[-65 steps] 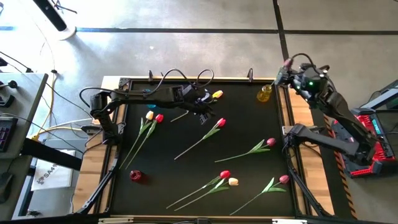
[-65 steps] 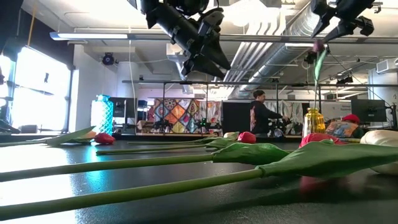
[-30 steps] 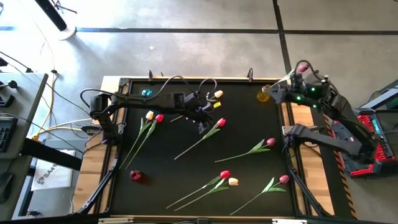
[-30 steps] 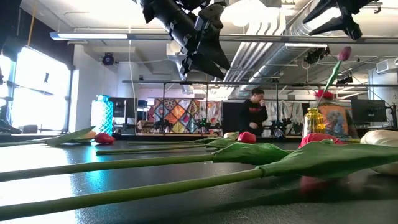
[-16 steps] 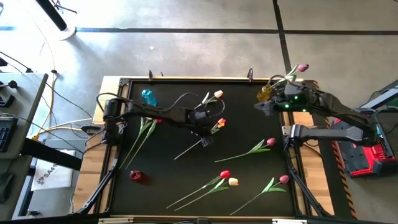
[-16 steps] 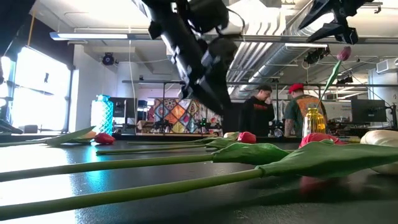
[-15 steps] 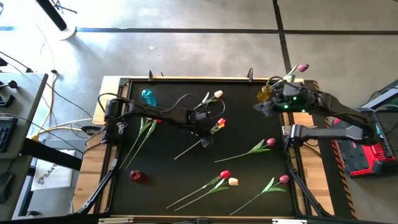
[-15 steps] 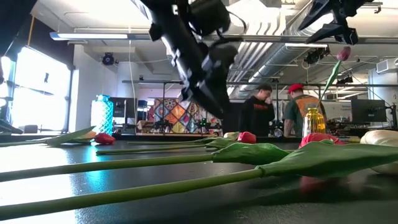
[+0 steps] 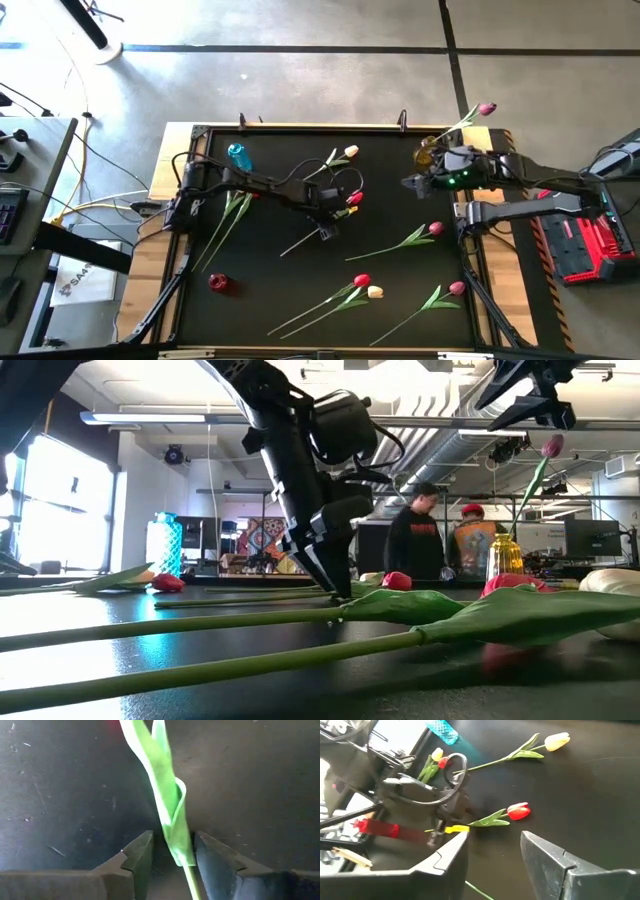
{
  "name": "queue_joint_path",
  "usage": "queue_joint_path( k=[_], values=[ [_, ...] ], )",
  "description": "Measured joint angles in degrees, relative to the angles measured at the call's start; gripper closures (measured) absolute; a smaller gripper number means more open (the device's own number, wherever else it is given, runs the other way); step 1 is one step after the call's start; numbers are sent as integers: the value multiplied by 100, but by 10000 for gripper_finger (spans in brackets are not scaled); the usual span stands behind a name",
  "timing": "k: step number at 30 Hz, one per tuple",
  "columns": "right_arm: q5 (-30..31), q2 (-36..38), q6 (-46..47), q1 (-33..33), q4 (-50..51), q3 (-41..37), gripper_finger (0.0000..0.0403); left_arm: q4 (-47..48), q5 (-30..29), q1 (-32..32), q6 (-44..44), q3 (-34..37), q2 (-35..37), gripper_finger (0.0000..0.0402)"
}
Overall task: Sort flowers into vase by color
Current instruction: Put the top dark red flower into the yellow vase
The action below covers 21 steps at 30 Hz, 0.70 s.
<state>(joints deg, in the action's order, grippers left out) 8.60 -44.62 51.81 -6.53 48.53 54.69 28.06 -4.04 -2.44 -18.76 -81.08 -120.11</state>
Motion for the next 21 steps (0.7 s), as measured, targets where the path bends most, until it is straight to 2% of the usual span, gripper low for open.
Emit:
queue_joint_path(
  k=[5,11,15,21],
  values=[
    [90,210,-456,-166,-263,997,234,34,36,-7,92,-2,2,305],
    [664,272,-1336,-194,-276,2381,234,33,41,-26,153,-2,2,326],
    [995,218,-1378,-194,286,2687,234,25,46,-33,301,-2,0,327],
    [1050,199,-1206,-194,661,2700,234,22,53,-55,298,-2,0,328]
  ],
)
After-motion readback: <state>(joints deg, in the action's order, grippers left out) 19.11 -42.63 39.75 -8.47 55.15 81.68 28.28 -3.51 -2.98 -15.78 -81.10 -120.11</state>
